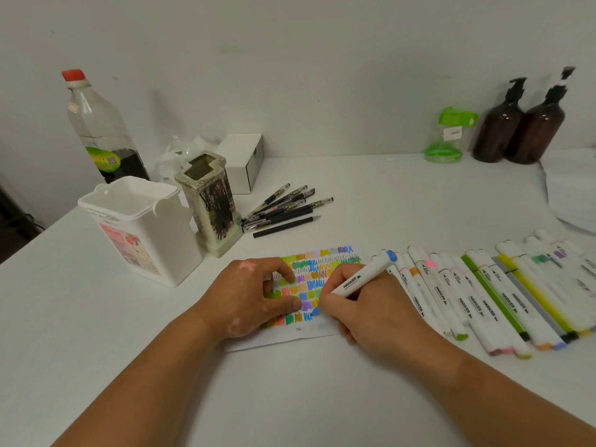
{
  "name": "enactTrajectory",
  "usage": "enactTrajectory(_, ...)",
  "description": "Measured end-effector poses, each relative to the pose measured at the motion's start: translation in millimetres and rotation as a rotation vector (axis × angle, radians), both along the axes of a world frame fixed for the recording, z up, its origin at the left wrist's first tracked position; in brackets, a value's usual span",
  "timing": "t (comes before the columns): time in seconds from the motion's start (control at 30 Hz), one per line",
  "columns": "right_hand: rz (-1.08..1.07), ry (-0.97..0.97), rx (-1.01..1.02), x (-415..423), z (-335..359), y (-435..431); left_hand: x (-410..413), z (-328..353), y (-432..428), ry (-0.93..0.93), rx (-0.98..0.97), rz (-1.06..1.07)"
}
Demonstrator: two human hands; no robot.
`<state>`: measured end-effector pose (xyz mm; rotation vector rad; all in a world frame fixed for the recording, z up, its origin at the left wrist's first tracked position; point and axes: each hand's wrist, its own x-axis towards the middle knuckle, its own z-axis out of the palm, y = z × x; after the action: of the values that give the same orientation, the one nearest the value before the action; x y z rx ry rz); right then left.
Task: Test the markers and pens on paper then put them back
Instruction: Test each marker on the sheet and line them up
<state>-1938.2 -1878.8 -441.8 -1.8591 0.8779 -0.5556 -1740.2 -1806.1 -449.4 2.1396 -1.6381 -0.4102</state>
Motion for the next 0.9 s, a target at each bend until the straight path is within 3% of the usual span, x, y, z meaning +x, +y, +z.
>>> enactTrajectory(0.1, -0.057, -0.201, 0.099, -1.3, 4.2, -5.0, 1.4, 1.5, -0.2, 0.082, -0.093, 0.054)
enactTrajectory(0.2, -0.065, -0.377, 0.178, -4.9, 10.4, -10.9, 5.2, 2.9, 0.2, 0.299, -0.224, 0.104)
enactTrajectory(0.3, -0.081, -0.414, 0.168, -8.3, 11.1, -16.4, 1.5, 4.5, 3.4, 0.493, -0.261, 0.051)
enactTrajectory(0.43, -0.117, -0.446, 0.174, -12.0, 11.0, -24.1, -3.6, 3.9, 3.1, 0.474, -0.249, -0.015)
enactTrajectory(0.57, -0.097, -0.572, 0.33, -13.8, 13.8, -28.0, -8.9, 8.5, 3.4, 0.64, -0.255, -0.019)
enactTrajectory(0.7, -0.092, -0.628, 0.386, -13.8, 15.4, -28.8, -11.2, 10.7, 4.9, 0.642, -0.268, -0.045)
enactTrajectory(0.9, -0.064, -0.635, 0.374, -13.9, 14.0, -30.4, -13.0, 12.9, 7.9, 0.497, -0.269, -0.055)
